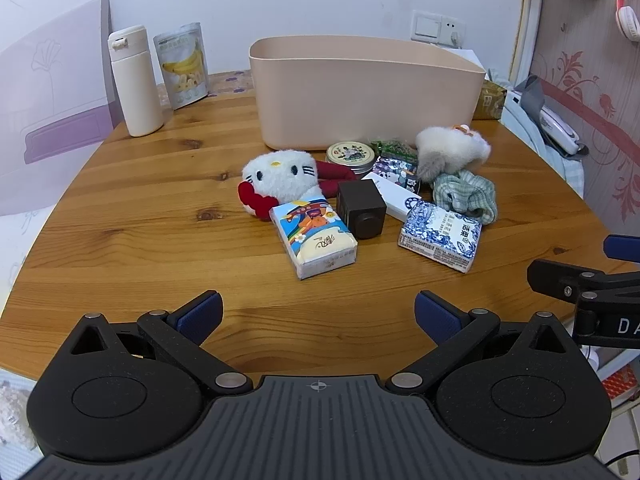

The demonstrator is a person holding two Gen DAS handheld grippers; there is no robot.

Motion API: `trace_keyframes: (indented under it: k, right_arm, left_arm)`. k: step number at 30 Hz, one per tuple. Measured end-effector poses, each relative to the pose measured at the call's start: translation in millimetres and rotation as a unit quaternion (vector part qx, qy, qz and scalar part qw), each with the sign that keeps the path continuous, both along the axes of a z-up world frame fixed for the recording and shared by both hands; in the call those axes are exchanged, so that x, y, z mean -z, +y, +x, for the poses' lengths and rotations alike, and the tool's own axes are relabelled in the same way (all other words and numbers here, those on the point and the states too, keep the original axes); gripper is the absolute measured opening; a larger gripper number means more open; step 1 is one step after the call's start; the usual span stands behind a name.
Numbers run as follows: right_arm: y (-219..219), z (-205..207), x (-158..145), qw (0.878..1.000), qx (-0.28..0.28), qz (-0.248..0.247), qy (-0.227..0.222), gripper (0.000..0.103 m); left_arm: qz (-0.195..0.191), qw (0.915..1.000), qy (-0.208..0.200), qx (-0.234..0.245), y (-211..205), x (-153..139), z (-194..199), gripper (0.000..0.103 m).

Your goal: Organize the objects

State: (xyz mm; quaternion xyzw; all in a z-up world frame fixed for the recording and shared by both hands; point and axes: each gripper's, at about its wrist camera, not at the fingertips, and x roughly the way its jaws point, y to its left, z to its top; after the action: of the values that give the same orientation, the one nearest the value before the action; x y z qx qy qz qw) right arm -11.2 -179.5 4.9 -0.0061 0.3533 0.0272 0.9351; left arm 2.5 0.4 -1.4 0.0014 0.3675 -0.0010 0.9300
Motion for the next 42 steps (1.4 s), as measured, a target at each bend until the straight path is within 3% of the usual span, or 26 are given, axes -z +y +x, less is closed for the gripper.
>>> trace_keyframes:
  k: [42]
  right_arm:
    - [-1,5,9,1.0,-0.007,0.002,0.003,0.103]
  left_arm:
    - [-0.001,1.0,0.003,0.001,0,3,2,0.103]
